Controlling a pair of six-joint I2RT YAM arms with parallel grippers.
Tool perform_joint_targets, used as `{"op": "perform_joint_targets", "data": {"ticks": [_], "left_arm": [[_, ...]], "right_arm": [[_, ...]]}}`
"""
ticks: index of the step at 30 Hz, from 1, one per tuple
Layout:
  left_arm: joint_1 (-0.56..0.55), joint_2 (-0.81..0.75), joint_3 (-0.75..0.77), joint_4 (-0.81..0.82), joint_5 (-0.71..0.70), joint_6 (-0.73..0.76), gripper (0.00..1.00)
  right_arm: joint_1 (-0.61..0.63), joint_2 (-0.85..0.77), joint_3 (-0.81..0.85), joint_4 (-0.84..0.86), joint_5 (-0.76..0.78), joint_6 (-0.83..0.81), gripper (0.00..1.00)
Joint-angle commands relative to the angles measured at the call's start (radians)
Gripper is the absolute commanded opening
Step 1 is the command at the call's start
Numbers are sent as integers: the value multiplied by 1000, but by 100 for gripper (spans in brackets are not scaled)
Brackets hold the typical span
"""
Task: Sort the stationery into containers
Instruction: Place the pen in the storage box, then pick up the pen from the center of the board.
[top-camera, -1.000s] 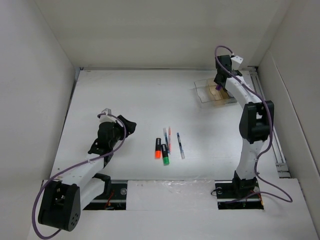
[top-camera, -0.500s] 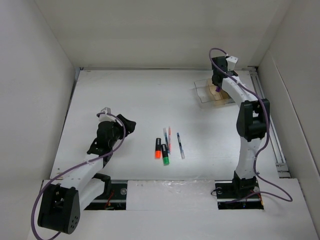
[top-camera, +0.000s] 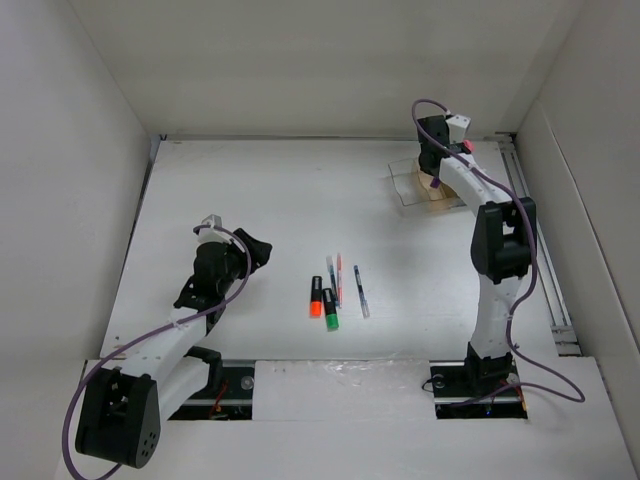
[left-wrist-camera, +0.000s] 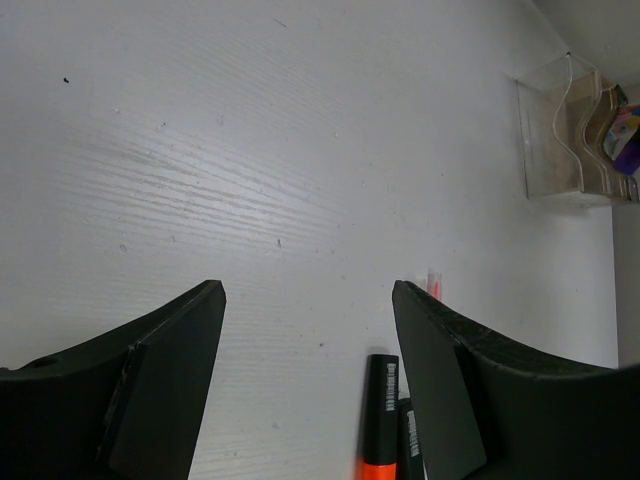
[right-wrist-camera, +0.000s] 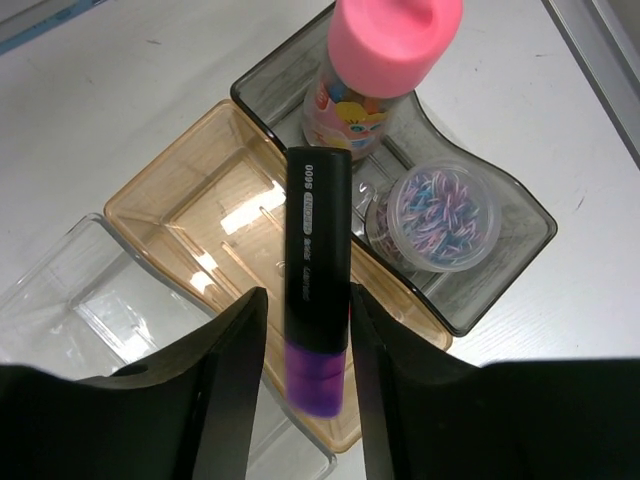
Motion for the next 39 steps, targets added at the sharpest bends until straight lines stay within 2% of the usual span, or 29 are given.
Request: {"op": "perform_joint_targets", "data": {"ticks": [1, 5, 9, 13, 17, 19, 21, 23, 27, 32, 34, 35, 36, 39], "left_arm": [[-3, -16, 42, 10, -8, 15, 65], [-3, -16, 42, 10, -8, 15, 65], [-3, -25, 42, 0, -8, 15, 65], [-3, -34, 30, 2, -8, 15, 65], [-3, -34, 30, 14, 1, 5, 65], [-3, -23, 30, 14, 1, 5, 65], [-3, -23, 30, 23, 12, 5, 65], [-3, -23, 19, 24, 12, 14, 65], [-3, -23, -2, 24, 12, 15, 65], [-3, -23, -2, 45, 12, 15, 65], [-3, -23, -2, 45, 12, 15, 65], [-3, -23, -2, 27, 12, 27, 65], [-3, -34, -2, 17, 12, 27, 65], [-3, -65, -11, 17, 0, 27, 65]], "right_arm": [[7, -46, -12, 1, 42, 1, 47], [7, -46, 2, -22, 42, 1, 51], [16, -46, 24, -42, 42, 22, 51], [45, -115, 11, -42, -36, 68, 49], [115, -214, -67, -33, -171, 164, 33], [157, -267, -141, 14, -294, 204, 12], [189, -345, -265, 44, -379, 252, 0], [271, -423, -410, 100, -445, 266, 0], [468, -483, -562, 111, -418, 324, 0], [692, -439, -595, 111, -380, 445, 0], [781, -393, -568, 73, -349, 470, 8], [806, -377, -568, 62, -338, 496, 21], [824, -359, -551, 52, -338, 496, 28], [878, -299, -529, 18, -288, 533, 42]]}}
